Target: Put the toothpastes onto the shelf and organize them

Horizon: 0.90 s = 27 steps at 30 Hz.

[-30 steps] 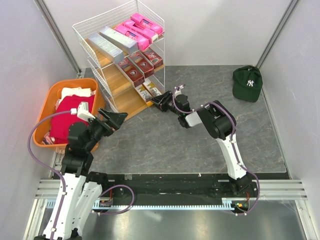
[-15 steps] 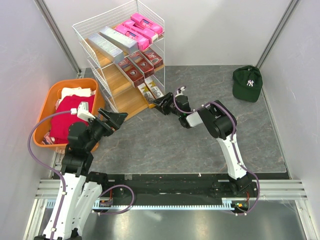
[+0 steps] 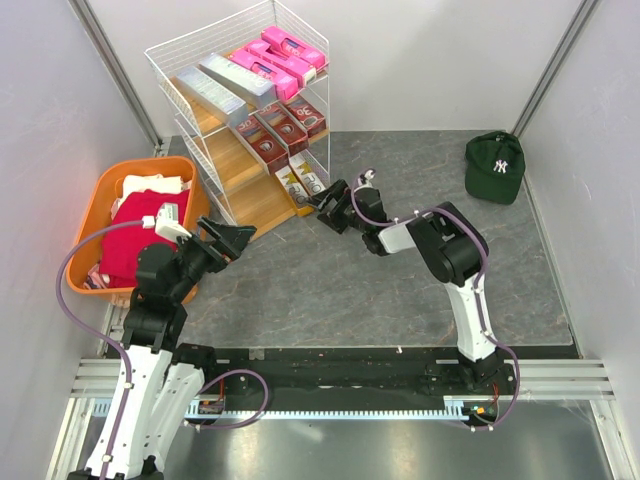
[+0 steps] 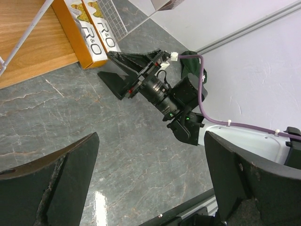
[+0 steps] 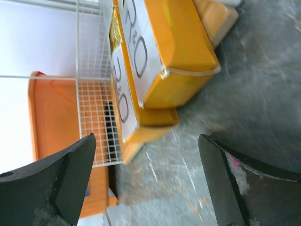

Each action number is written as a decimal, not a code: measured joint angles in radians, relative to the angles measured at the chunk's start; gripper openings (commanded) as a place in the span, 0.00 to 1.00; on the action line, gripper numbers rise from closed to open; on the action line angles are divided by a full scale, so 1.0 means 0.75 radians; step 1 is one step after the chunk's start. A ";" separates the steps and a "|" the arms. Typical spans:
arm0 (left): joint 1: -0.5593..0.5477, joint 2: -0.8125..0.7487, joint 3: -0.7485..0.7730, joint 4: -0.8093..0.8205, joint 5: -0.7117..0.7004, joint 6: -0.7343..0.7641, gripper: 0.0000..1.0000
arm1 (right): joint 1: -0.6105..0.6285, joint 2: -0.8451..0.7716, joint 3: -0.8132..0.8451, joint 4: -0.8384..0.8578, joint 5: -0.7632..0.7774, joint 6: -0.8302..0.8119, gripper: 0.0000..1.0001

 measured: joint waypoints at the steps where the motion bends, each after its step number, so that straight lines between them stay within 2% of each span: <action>1: 0.000 0.000 0.000 0.000 0.002 0.005 1.00 | 0.000 -0.016 -0.015 -0.009 0.002 -0.011 0.98; 10: 0.000 -0.001 0.000 0.000 0.003 0.083 1.00 | 0.000 -0.256 -0.129 -0.208 0.033 -0.188 0.98; 20: 0.000 0.031 0.001 -0.013 -0.013 0.171 1.00 | 0.000 -0.794 -0.140 -0.599 0.222 -0.572 0.98; 27: 0.000 0.091 0.002 -0.036 -0.048 0.213 1.00 | 0.000 -1.161 -0.271 -0.855 0.432 -0.787 0.98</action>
